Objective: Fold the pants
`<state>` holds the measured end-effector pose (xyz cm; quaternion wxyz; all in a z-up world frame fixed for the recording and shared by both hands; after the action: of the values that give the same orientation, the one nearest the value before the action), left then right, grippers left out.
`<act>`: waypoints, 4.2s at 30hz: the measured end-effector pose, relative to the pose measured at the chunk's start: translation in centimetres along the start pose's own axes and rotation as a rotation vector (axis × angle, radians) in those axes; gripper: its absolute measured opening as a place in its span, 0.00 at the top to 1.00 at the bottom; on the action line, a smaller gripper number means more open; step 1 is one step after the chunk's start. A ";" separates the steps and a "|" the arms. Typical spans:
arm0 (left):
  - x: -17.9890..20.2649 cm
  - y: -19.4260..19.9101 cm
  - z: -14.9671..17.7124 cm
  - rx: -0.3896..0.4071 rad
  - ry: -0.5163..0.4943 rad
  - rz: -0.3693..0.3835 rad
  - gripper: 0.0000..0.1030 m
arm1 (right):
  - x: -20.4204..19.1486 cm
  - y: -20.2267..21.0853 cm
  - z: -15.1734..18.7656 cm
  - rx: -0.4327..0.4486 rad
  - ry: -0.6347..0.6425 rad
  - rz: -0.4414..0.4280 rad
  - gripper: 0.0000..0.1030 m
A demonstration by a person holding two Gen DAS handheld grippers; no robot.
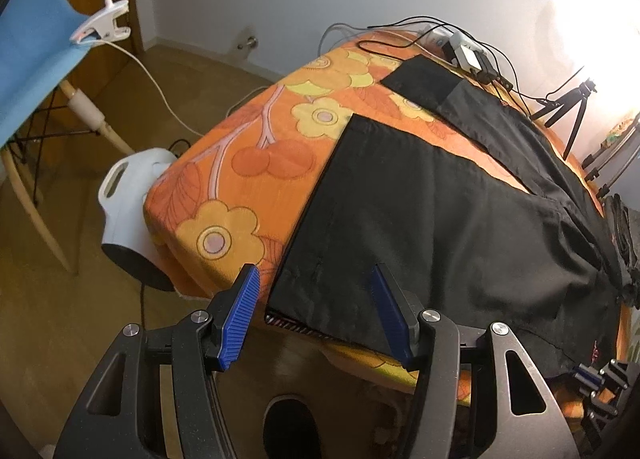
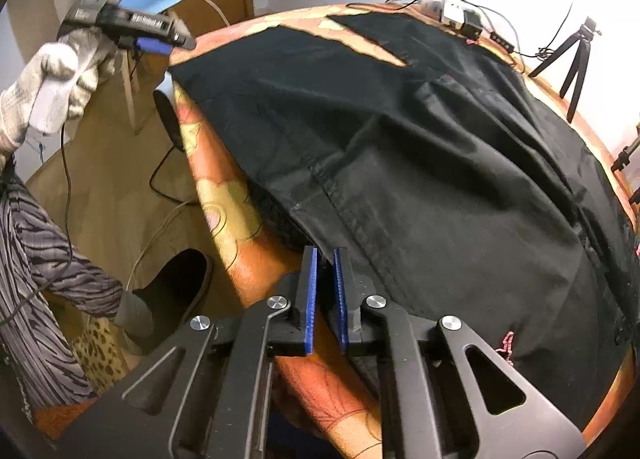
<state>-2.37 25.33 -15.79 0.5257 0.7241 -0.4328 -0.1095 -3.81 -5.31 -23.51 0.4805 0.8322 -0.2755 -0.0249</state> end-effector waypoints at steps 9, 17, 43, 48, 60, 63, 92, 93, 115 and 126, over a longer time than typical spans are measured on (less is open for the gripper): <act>3.2 1.7 1.7 -0.019 -0.039 0.088 0.44 | 2.9 1.0 -2.4 0.051 -0.056 0.035 0.94; 7.7 2.5 6.4 -0.141 -0.047 0.226 0.44 | 4.7 1.6 -3.6 0.094 -0.105 0.041 0.95; 8.9 0.4 9.1 -0.229 0.101 0.261 0.44 | 1.0 -1.7 -3.8 0.006 0.089 0.054 0.90; 9.5 0.3 9.1 -0.252 0.124 0.278 0.44 | 2.1 -0.1 -4.6 0.064 0.025 0.052 0.92; 7.3 -1.0 6.5 -0.186 0.312 0.259 0.41 | 2.6 1.9 -4.3 0.110 -0.022 0.020 0.93; 6.6 -0.7 5.2 -0.109 0.327 0.258 0.58 | 2.4 2.2 -3.8 0.111 -0.016 0.012 0.93; 14.8 2.9 -1.7 0.104 0.101 0.377 0.94 | 2.1 6.5 11.5 -0.050 -0.034 0.169 0.47; 14.8 3.0 -1.7 0.108 0.098 0.375 0.95 | 2.0 6.4 11.4 -0.052 -0.029 0.168 0.47; 14.3 4.2 -2.3 0.129 0.126 0.396 0.96 | 1.6 5.8 9.2 -0.067 -0.007 0.216 0.97; 15.7 6.0 -3.7 0.168 0.114 0.418 0.96 | 7.8 12.4 6.0 0.057 -0.115 0.418 0.98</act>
<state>6.29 15.67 -4.43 0.4985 0.6649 -0.5506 0.0794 -4.41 -18.57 -14.85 0.4349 0.7676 -0.4695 0.0358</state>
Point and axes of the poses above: each gripper's, at about its wrist camera, not at the fingertips, and y roughly against the way its jaws point, x to its right, z to its underside, the point moved 5 cm from there along -y, roughly the way its jaws point, and after that the axes turned 15 degrees about y, right-handed, at the moved point
